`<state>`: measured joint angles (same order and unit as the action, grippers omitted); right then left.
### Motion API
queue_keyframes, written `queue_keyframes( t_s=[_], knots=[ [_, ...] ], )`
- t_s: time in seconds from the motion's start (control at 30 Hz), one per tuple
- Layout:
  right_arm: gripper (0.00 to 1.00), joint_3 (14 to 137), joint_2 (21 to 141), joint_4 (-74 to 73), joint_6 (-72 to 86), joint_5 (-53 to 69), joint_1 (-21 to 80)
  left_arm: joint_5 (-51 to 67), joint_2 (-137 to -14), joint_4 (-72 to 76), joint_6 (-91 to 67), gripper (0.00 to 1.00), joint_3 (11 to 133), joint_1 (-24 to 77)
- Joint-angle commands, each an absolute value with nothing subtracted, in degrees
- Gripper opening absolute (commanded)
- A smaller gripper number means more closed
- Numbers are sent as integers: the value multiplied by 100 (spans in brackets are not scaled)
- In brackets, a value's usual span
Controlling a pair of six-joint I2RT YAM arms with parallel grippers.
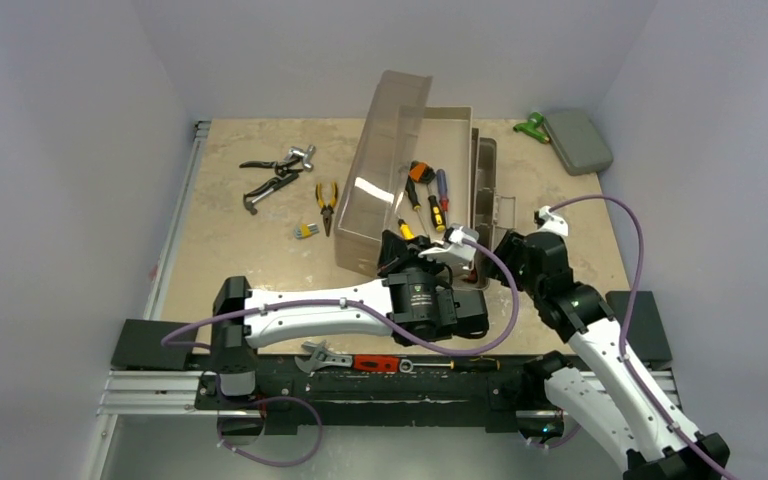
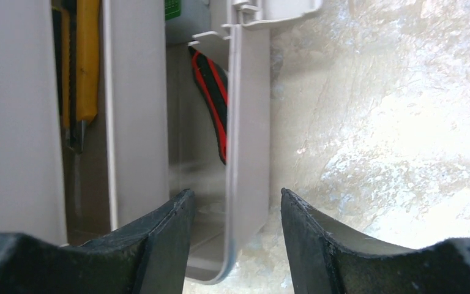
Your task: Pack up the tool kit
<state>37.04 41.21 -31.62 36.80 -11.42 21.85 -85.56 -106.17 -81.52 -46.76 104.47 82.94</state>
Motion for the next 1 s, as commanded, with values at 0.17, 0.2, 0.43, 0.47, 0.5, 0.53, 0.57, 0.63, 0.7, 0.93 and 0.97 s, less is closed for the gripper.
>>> queue_keyframes(
  t_s=[0.17, 0.2, 0.43, 0.47, 0.5, 0.53, 0.57, 0.63, 0.7, 0.93, 0.97],
  knots=[
    [51, 3662, 3935, -3277, 3845, -1573, 2213, -6082, -10402, -5516, -3067, 0, 9910, 8376],
    [51, 3646, 3964, -3267, 3841, -1553, 2209, -5944, -10406, -5410, -2987, 0, 9899, 8370],
    [48, 3465, 4241, -3058, 3901, -1207, 2200, -5164, -10301, -4789, -2614, 0, 9851, 8380],
    [48, 3430, 4243, -3004, 3914, -1137, 2202, -5054, -10274, -4691, -2550, 0, 9817, 8384],
    [47, 3394, 4248, -2941, 3924, -1030, 2197, -4949, -10255, -4602, -2496, 0, 9799, 8384],
    [47, 3353, 4253, -2871, 3935, -959, 2183, -4862, -10242, -4495, -2451, 0, 9784, 8389],
    [47, 3315, 4260, -2807, 3937, -877, 2170, -4754, -10233, -4419, -2405, 0, 9779, 8393],
    [46, 3248, 4331, -2649, 3941, -709, 2154, -4526, -10242, -4266, -2302, 0, 9781, 8401],
    [46, 3212, 4444, -2527, 3955, -546, 2135, -4328, -10298, -4108, -2154, 0, 9801, 8414],
    [44, 3142, 4292, -2579, 4082, -675, 1903, -4050, -10840, -4115, -1755, 0, 10304, 8522],
    [44, 3134, 4225, -2602, 4076, -631, 1813, -4037, -10876, -4135, -1762, 0, 10331, 8525]
  ],
)
